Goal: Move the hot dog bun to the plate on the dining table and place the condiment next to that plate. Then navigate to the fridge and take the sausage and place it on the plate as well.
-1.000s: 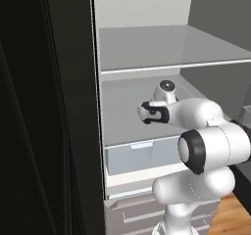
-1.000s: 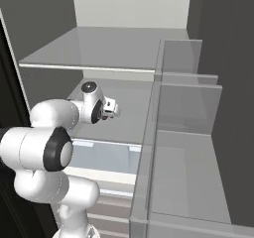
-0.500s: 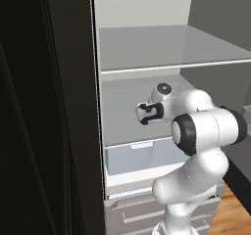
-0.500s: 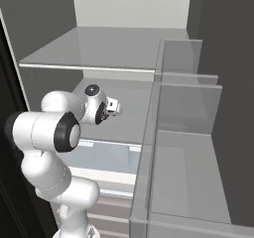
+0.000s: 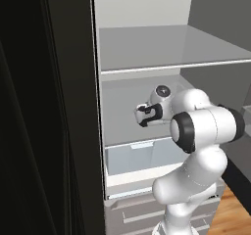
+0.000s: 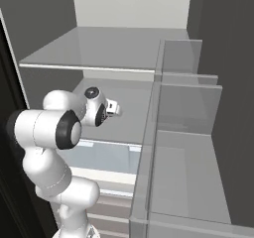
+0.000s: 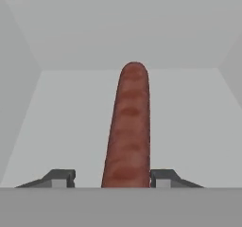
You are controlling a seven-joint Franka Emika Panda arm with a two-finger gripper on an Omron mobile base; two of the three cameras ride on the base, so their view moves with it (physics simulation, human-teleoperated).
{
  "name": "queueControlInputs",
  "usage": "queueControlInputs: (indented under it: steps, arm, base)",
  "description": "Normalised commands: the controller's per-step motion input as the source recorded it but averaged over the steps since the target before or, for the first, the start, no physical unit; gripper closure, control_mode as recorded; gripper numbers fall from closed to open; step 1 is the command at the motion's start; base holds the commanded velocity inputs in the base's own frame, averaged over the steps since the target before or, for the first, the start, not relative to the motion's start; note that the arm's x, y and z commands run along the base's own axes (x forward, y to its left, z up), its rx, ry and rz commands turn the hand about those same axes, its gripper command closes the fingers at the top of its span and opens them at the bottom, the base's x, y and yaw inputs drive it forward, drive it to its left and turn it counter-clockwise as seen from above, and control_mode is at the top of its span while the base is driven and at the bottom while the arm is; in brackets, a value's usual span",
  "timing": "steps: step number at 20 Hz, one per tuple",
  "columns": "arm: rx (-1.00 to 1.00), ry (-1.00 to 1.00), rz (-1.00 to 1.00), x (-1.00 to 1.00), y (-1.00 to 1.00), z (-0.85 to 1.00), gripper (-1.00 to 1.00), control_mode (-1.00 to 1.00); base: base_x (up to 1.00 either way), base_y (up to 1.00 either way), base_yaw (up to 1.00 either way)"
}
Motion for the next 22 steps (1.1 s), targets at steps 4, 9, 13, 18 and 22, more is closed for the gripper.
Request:
queueControlInputs:
  steps: [4, 9, 13, 18, 22]
  arm:
    - [0.00, 0.00, 0.00, -0.06, 0.00, -0.29, 1.00, -1.00]
    - [0.01, -0.04, 0.00, -0.76, -0.01, -0.02, 1.00, -1.00]
    - [0.01, -0.17, 0.00, -1.00, -0.12, 0.45, 1.00, -1.00]
    - [0.04, -0.04, 0.00, -1.00, -0.06, 0.87, 1.00, -1.00]
    - [0.07, 0.15, 0.00, -1.00, 0.00, 1.00, 1.00, -1.00]
  base:
    - [0.00, 0.00, 0.00]
    - [0.00, 0.00, 0.00]
    - [0.00, 0.00, 0.00]
    - [0.00, 0.00, 0.00]
    - [0.00, 0.00, 0.00]
